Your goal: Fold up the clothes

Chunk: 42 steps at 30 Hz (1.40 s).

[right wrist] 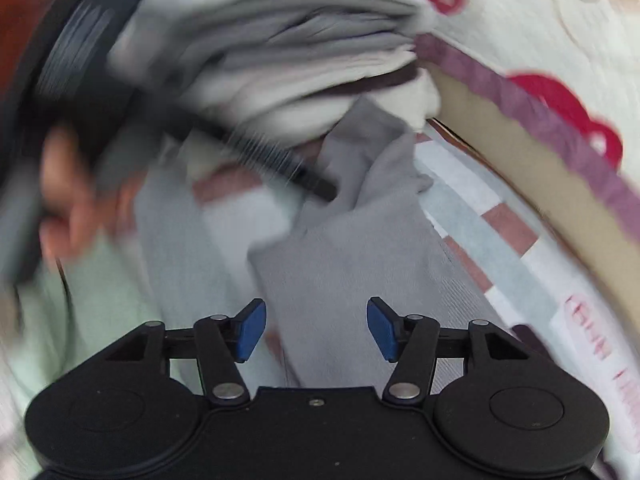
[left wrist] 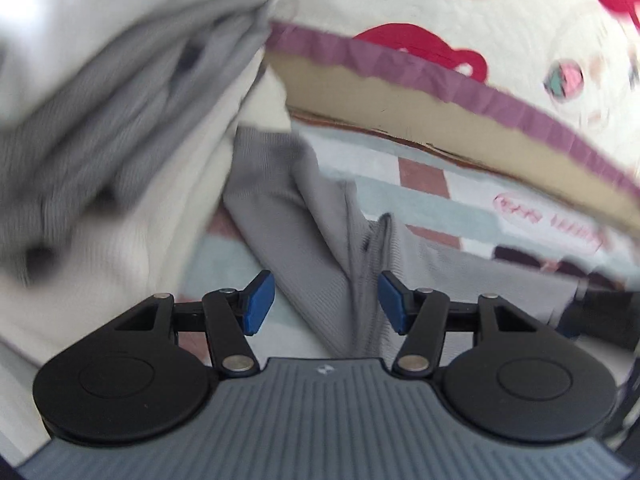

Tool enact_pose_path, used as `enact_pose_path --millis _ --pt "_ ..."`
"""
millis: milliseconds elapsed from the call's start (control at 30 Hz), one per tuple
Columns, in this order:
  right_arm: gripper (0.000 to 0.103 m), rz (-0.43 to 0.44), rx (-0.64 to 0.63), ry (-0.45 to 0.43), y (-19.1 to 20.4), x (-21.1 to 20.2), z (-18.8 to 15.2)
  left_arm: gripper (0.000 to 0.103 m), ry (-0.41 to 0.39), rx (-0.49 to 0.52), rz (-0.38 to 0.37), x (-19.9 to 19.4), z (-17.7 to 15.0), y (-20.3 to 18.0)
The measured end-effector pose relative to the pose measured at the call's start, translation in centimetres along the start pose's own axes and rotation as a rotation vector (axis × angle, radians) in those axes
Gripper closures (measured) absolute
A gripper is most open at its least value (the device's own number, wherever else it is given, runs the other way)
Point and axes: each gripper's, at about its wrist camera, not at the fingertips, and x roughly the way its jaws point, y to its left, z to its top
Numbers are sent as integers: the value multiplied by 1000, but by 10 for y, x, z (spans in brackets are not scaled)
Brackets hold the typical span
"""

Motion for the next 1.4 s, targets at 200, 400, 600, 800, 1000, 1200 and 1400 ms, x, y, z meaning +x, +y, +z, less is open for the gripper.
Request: enact_pose_path --millis 200,400,600,800,1000,1200,1400 --pt "57 216 519 28 -117 36 65 101 4 -9 -58 23 4 5" --pt "45 187 651 112 -139 130 94 98 -26 18 -42 33 4 13" --pt "92 143 518 -33 -106 128 94 98 -4 -90 -20 31 2 40" --pt "95 179 428 -69 -78 114 106 98 -58 -234 -70 21 6 58" --pt "100 236 373 -32 -54 115 121 98 -43 -247 -72 18 4 59" --pt "57 141 460 -13 -74 94 116 98 -41 -242 -91 25 6 57" --pt "40 125 712 26 -129 102 84 80 -74 -122 -69 63 24 39"
